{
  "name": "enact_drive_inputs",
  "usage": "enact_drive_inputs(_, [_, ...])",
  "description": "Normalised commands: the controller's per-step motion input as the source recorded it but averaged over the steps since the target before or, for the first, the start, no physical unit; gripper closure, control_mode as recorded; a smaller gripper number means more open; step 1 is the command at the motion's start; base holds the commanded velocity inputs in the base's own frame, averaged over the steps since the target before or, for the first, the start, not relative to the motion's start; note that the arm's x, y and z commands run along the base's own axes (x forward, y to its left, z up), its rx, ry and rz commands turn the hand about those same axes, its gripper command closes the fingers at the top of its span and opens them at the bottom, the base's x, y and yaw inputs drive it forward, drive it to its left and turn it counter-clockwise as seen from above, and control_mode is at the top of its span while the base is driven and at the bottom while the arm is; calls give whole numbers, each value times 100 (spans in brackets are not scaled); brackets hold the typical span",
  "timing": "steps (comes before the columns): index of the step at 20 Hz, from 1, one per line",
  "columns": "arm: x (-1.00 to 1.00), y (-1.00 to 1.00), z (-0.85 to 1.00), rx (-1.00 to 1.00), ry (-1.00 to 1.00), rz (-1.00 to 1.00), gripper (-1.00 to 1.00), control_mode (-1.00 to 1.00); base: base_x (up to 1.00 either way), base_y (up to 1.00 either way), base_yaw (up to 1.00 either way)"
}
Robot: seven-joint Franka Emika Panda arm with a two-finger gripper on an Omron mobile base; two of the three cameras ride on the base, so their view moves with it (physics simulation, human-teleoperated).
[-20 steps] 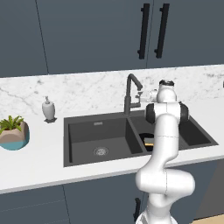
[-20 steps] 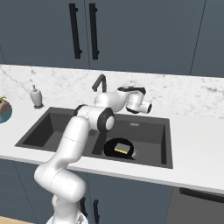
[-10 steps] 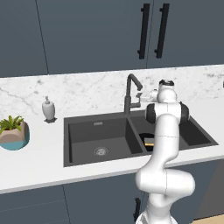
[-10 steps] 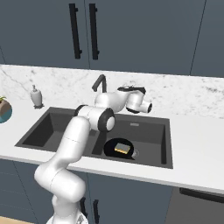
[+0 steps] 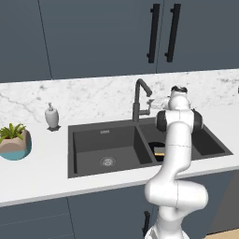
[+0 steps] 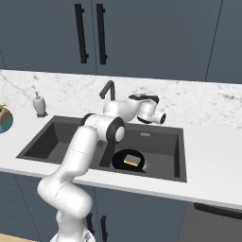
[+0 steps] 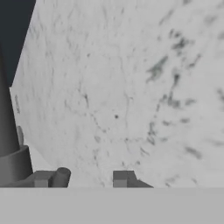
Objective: Pick the pan and sponge and place them into the sink. Then turn on the water.
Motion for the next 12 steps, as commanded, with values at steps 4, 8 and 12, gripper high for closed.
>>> enact_drive_inputs(4, [0,-74,-54,-1,0,-5,100,-100,0,0,0])
enact_drive_inputs(8, [0,-62,-53,-3,0,-1,100,-100,0,0,0])
enact_drive_inputs(12, [-12,-55,-40,-2,0,0,100,-100,0,0,0])
